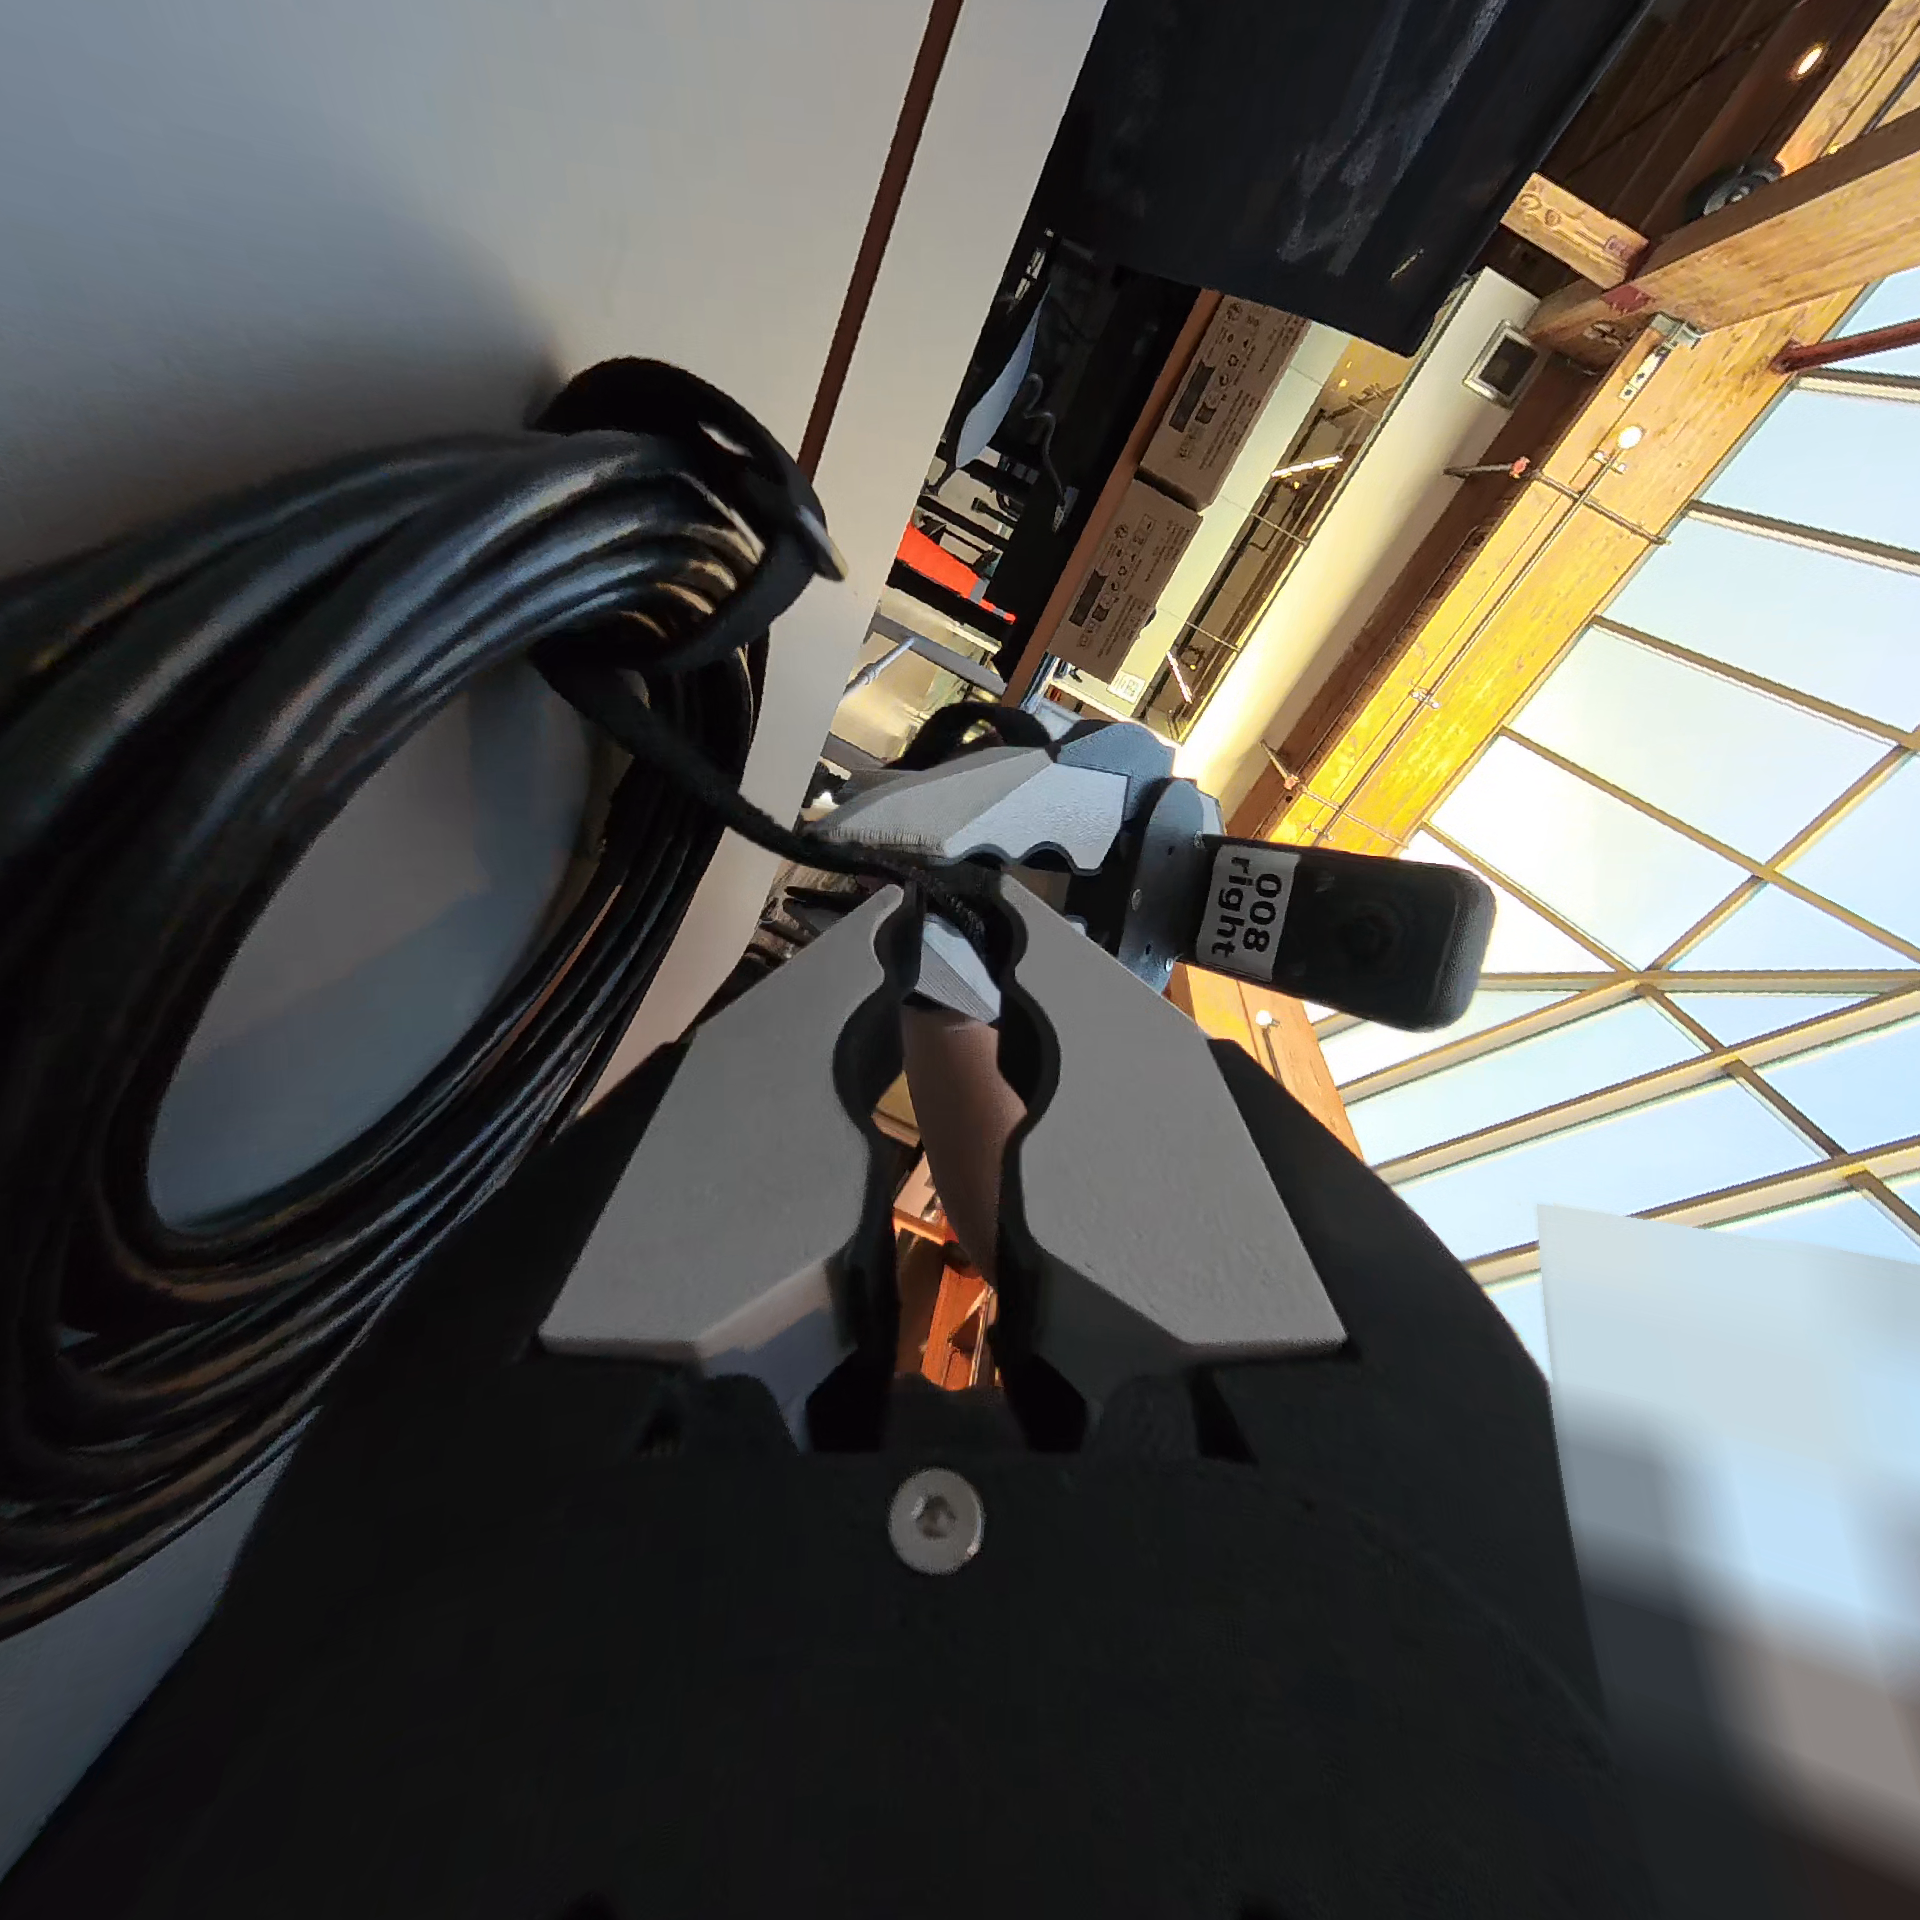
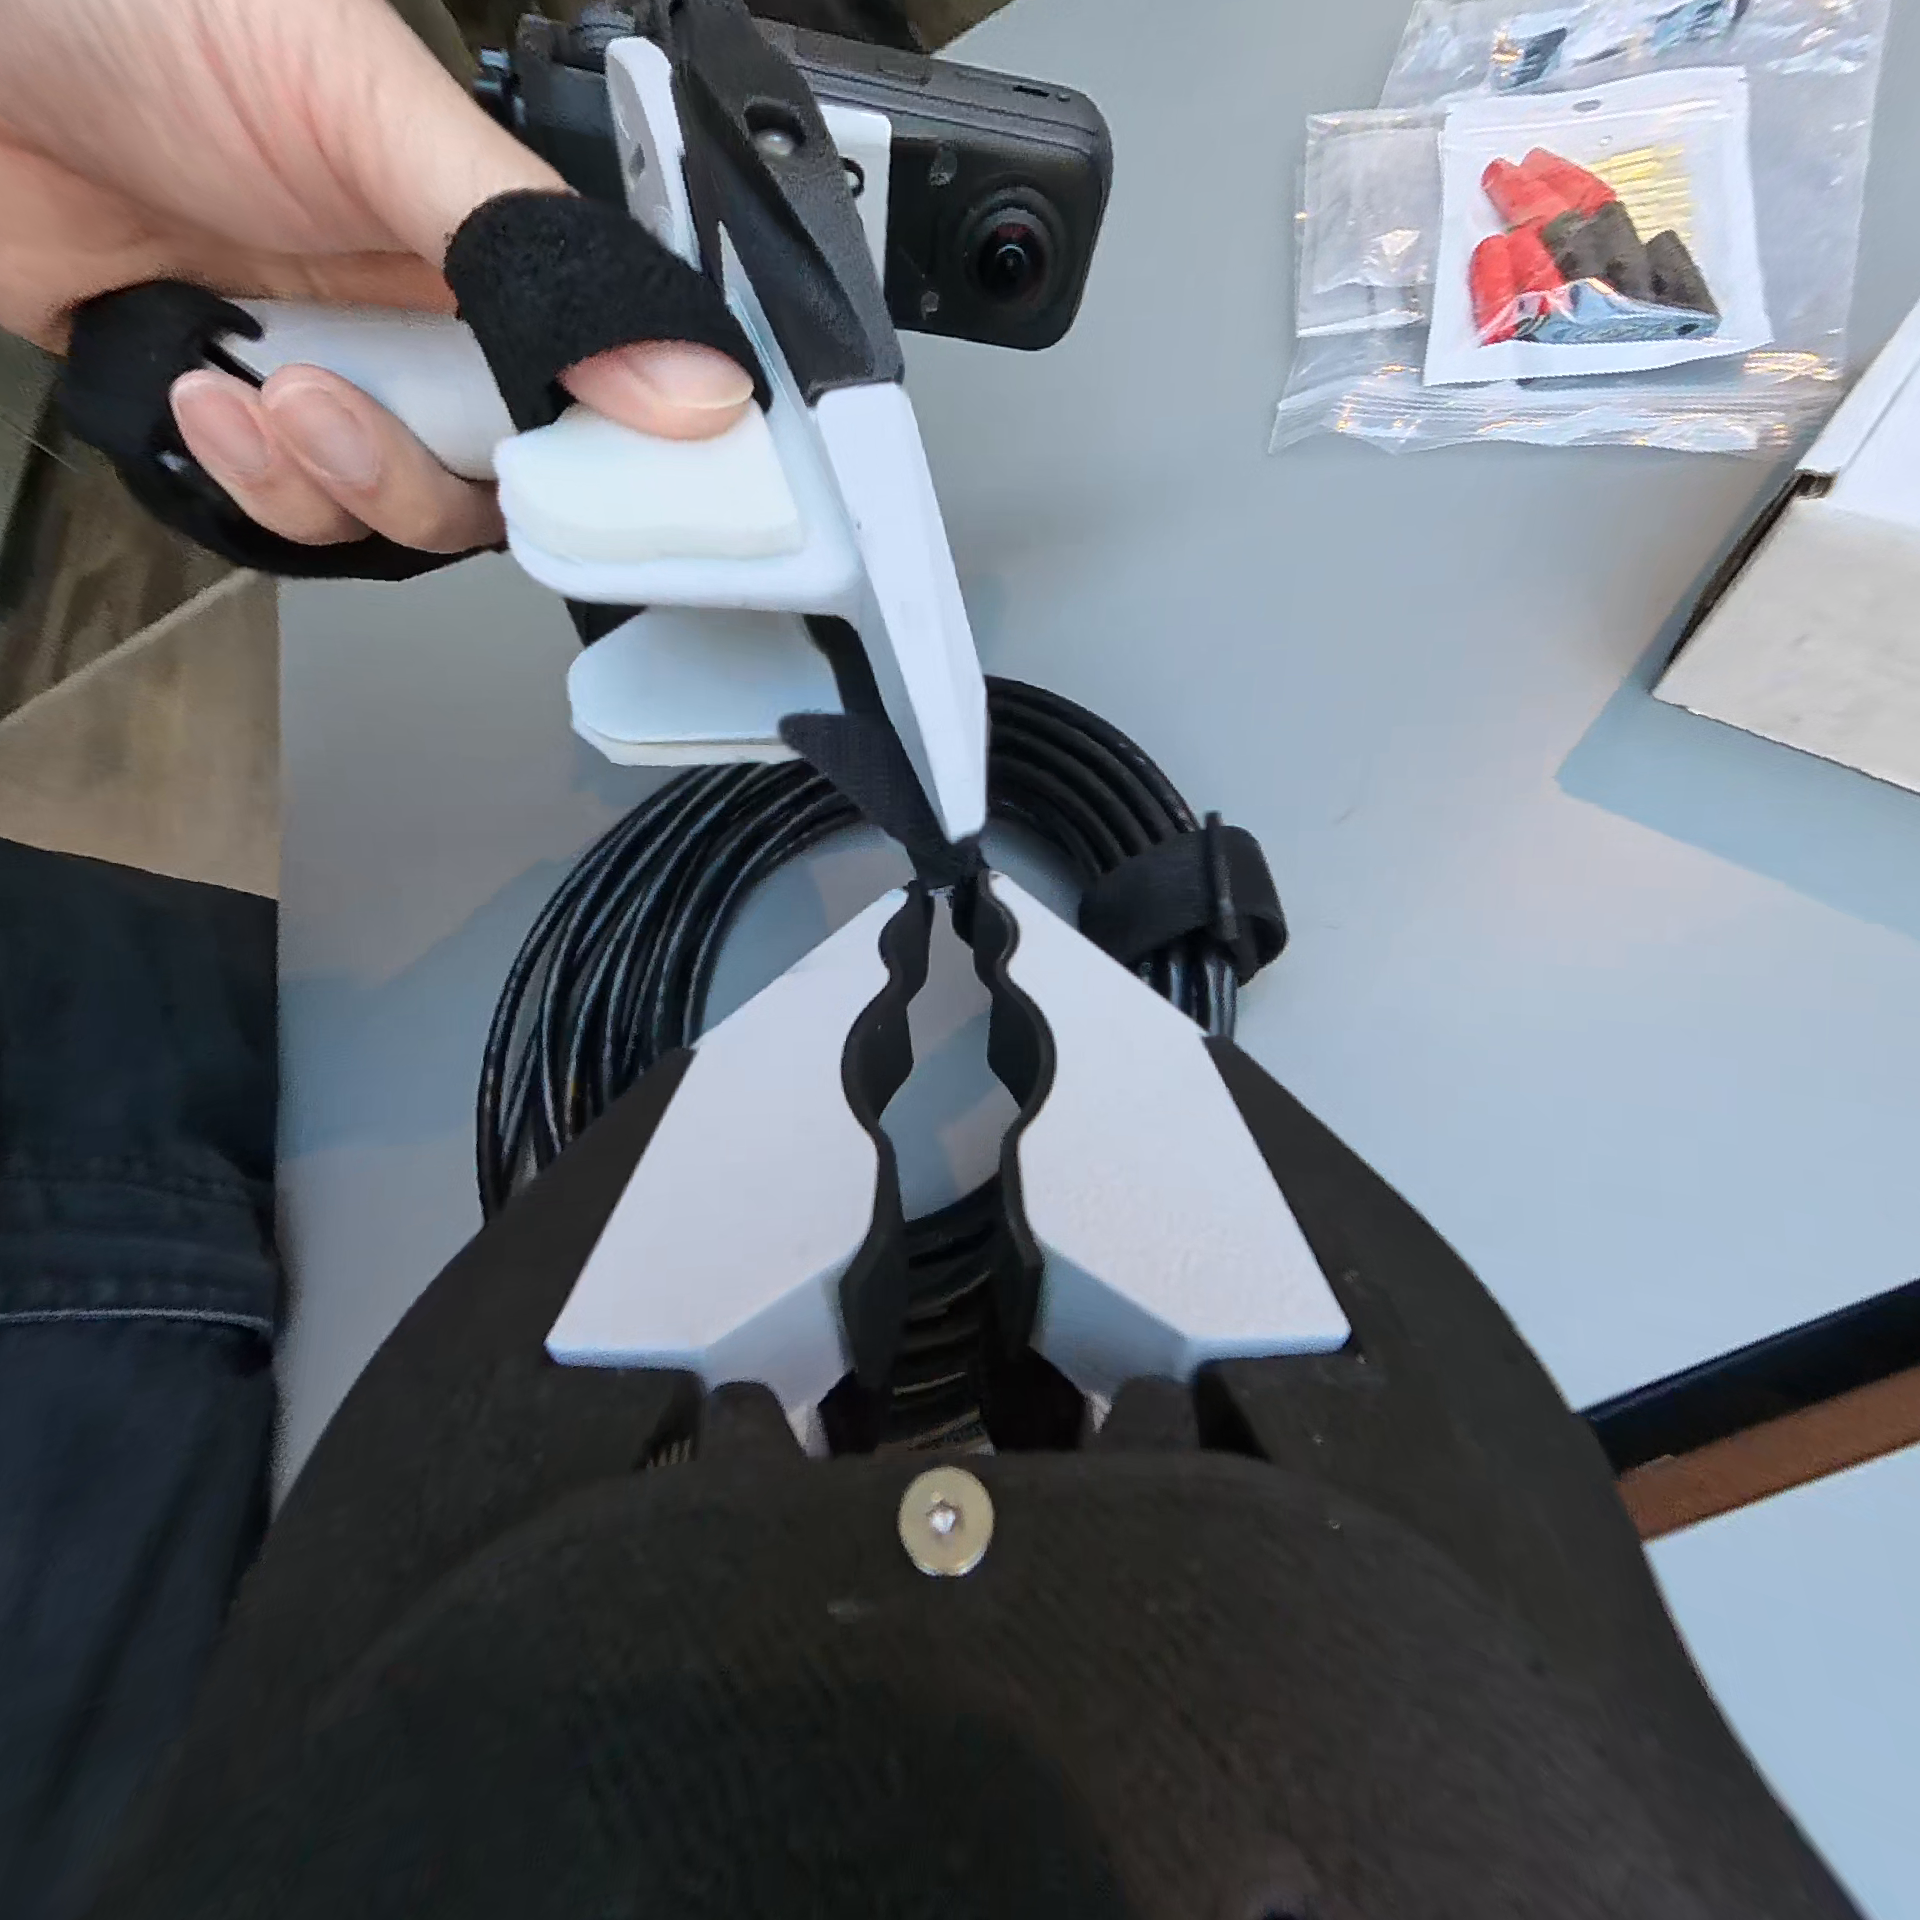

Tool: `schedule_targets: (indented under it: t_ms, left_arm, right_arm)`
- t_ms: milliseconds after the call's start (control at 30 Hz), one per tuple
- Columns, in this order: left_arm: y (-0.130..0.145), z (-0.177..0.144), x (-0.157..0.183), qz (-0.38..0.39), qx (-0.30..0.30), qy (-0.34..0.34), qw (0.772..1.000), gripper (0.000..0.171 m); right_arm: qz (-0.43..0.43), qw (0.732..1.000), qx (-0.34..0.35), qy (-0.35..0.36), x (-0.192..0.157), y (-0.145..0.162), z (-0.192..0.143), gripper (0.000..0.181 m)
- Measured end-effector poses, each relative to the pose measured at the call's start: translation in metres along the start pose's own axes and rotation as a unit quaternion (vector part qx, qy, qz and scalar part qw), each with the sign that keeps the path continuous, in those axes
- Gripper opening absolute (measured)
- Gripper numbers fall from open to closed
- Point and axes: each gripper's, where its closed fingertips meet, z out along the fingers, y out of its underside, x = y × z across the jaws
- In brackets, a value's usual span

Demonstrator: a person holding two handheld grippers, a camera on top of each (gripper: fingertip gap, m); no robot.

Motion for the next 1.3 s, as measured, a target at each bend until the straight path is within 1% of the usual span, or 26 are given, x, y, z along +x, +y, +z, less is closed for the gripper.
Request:
schedule_targets:
  t_ms: [67, 100, 133, 167, 233, 267, 300, 333, 367, 400, 433, 500, 567, 633, 667, 700, 767, 867, 967, 1000, 1100, 1167, 1200, 1233, 1267, 1300]
  left_arm:
    - [0.002, -0.004, 0.006, 0.001, -0.012, 0.012, 1.0, 0.022]
    - [0.004, -0.008, 0.01, 0.008, -0.021, 0.012, 1.0, 0.025]
    - [0.005, -0.012, 0.013, 0.026, -0.03, 0.008, 0.999, 0.024]
    - [0.004, -0.018, 0.015, 0.048, -0.03, -0.008, 0.998, 0.025]
    - [-0.007, -0.031, 0.022, 0.112, -0.017, -0.031, 0.993, 0.028]
    - [-0.012, -0.034, 0.026, 0.157, -0.019, -0.041, 0.987, 0.028]
    - [-0.017, -0.035, 0.026, 0.218, -0.034, -0.06, 0.974, 0.032]
    - [-0.023, -0.035, 0.019, 0.289, -0.054, -0.098, 0.951, 0.043]
    - [-0.032, -0.034, 0.014, 0.366, -0.068, -0.132, 0.919, 0.053]
    - [-0.035, -0.03, 0.013, 0.435, -0.085, -0.145, 0.885, 0.056]
    - [-0.037, -0.024, 0.01, 0.484, -0.107, -0.155, 0.855, 0.059]
    - [-0.037, -0.013, -0.001, 0.546, -0.154, -0.177, 0.804, 0.075]
    - [-0.039, -0.003, -0.02, 0.595, -0.2, -0.212, 0.749, 0.079]
    - [-0.045, 0.003, -0.036, 0.636, -0.225, -0.244, 0.697, 0.079]
    - [-0.047, 0.007, -0.041, 0.65, -0.231, -0.251, 0.679, 0.077]
    - [-0.047, 0.009, -0.044, 0.657, -0.236, -0.253, 0.669, 0.073]
    - [-0.046, 0.014, -0.045, 0.664, -0.235, -0.246, 0.666, 0.061]
    - [-0.051, 0.013, -0.042, 0.671, -0.212, -0.25, 0.665, 0.043]
    - [-0.052, 0.012, -0.043, 0.663, -0.203, -0.247, 0.677, 0.042]
    - [-0.052, 0.012, -0.044, 0.662, -0.201, -0.246, 0.679, 0.042]
    - [-0.053, 0.012, -0.044, 0.665, -0.2, -0.252, 0.674, 0.039]
    - [-0.054, 0.013, -0.044, 0.666, -0.2, -0.257, 0.672, 0.036]
    - [-0.055, 0.013, -0.044, 0.665, -0.201, -0.258, 0.671, 0.037]
    - [-0.055, 0.013, -0.044, 0.665, -0.202, -0.259, 0.671, 0.036]
    - [-0.055, 0.014, -0.044, 0.664, -0.203, -0.26, 0.671, 0.036]
    - [-0.056, 0.014, -0.044, 0.663, -0.204, -0.26, 0.672, 0.036]
  right_arm:
    - [0.024, 0.999, 0.005, -0.021, -0.003, 0.0, 0.001, 0.003]
    - [0.039, 0.999, 0.003, -0.02, -0.001, 0.002, 0.002, 0.0]
    - [0.05, 0.998, 0.008, -0.024, 0.0, 0.002, 0.001, 0.0]
    - [0.064, 0.998, 0.016, -0.024, 0.002, 0.001, 0.0, 0.0]
    - [0.088, 0.995, 0.037, -0.021, 0.009, -0.003, -0.003, 0.0]
    - [0.099, 0.994, 0.045, -0.018, 0.013, -0.005, -0.005, 0.0]
    - [0.109, 0.993, 0.052, -0.016, 0.017, -0.006, -0.007, 0.0]
    - [0.12, 0.991, 0.057, -0.015, 0.021, -0.006, -0.008, 0.0]
    - [0.13, 0.99, 0.06, -0.017, 0.024, -0.006, -0.008, 0.0]
    - [0.14, 0.988, 0.061, -0.019, 0.027, -0.006, -0.008, 0.0]
    - [0.148, 0.987, 0.062, -0.021, 0.03, -0.005, -0.008, 0.0]
    - [0.159, 0.985, 0.065, -0.022, 0.035, -0.007, -0.009, 0.0]
    - [0.161, 0.985, 0.059, -0.024, 0.039, -0.007, -0.007, 0.0]
    - [0.165, 0.984, 0.053, -0.031, 0.041, -0.007, -0.005, 0.0]
    - [0.169, 0.984, 0.05, -0.035, 0.043, -0.006, -0.003, 0.0]
    - [0.172, 0.983, 0.048, -0.039, 0.044, -0.007, -0.002, 0.0]
    - [0.177, 0.982, 0.044, -0.044, 0.047, -0.007, -0.001, 0.001]
    - [0.193, 0.979, 0.045, -0.051, 0.053, -0.008, -0.001, 0.005]
    - [0.223, 0.97, 0.072, -0.063, 0.06, -0.017, -0.004, 0.006]
    - [0.232, 0.967, 0.076, -0.068, 0.062, -0.017, -0.004, 0.0]
    - [0.271, 0.953, 0.082, -0.107, 0.061, -0.018, -0.002, 0.0]
    - [0.283, 0.947, 0.093, -0.124, 0.062, -0.02, -0.003, 0.0]
    - [0.285, 0.946, 0.092, -0.123, 0.063, -0.019, -0.003, 0.006]
    - [0.293, 0.945, 0.087, -0.119, 0.065, -0.017, -0.001, 0.022]
    - [0.301, 0.942, 0.083, -0.124, 0.065, -0.016, 0.0, 0.028]
    - [0.306, 0.94, 0.081, -0.128, 0.065, -0.016, 0.001, 0.028]
